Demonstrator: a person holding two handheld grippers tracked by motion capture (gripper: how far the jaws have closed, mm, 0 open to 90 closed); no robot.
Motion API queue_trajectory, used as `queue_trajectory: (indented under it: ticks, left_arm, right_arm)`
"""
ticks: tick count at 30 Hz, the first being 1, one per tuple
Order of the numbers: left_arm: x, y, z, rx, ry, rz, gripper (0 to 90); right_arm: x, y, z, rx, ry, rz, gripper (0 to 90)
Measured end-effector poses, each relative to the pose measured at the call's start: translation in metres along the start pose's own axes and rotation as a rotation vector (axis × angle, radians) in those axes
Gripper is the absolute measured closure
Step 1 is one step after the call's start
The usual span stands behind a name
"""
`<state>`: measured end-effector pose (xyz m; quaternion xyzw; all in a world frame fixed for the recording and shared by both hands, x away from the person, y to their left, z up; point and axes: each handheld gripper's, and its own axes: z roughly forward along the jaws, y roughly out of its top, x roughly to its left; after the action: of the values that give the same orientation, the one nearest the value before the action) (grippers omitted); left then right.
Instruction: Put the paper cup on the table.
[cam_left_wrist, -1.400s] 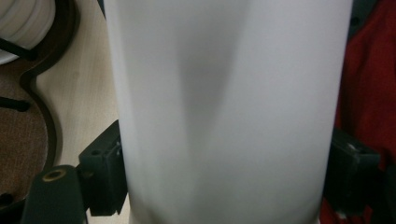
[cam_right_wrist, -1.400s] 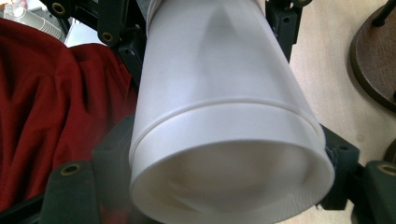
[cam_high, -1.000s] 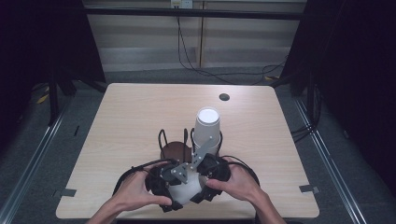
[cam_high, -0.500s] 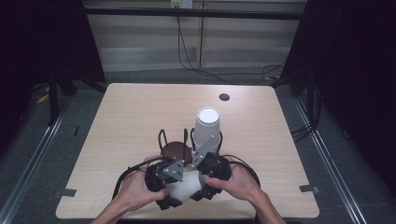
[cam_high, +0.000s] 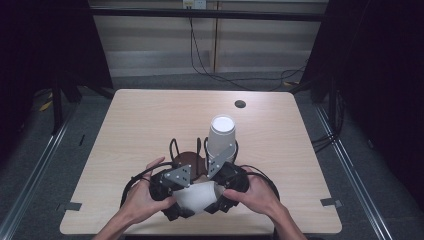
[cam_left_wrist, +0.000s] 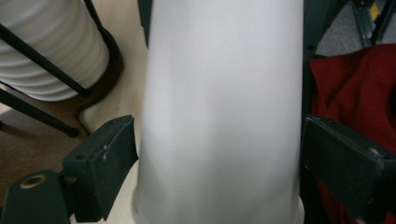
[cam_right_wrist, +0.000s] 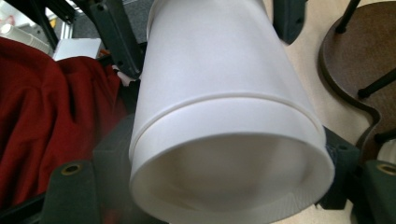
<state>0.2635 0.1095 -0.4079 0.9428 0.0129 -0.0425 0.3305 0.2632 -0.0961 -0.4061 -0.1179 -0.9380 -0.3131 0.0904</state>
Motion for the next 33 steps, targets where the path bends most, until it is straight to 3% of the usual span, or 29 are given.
queue_trajectory:
  ticks: [13,16,23,27,33]
  left_arm:
    - [0.004,-0.005,-0.019,-0.14,0.021,-0.04,15.0]
    - [0.005,-0.007,-0.022,-0.155,0.049,-0.052,15.2]
    - [0.007,-0.013,-0.031,-0.213,0.092,-0.11,15.5]
    - [0.006,-0.016,-0.035,-0.227,0.099,-0.121,15.7]
    - [0.007,-0.029,-0.04,-0.293,0.13,-0.175,15.9]
  right_arm:
    - [-0.005,-0.007,-0.006,-0.021,-0.034,0.029,25.0]
    - [-0.007,-0.009,-0.009,-0.042,-0.038,0.039,25.0]
    - [-0.011,-0.014,-0.013,-0.065,-0.04,0.065,24.9]
    - [-0.012,-0.016,-0.016,-0.078,-0.054,0.075,25.0]
    - [-0.013,-0.017,-0.018,-0.106,-0.061,0.084,24.9]
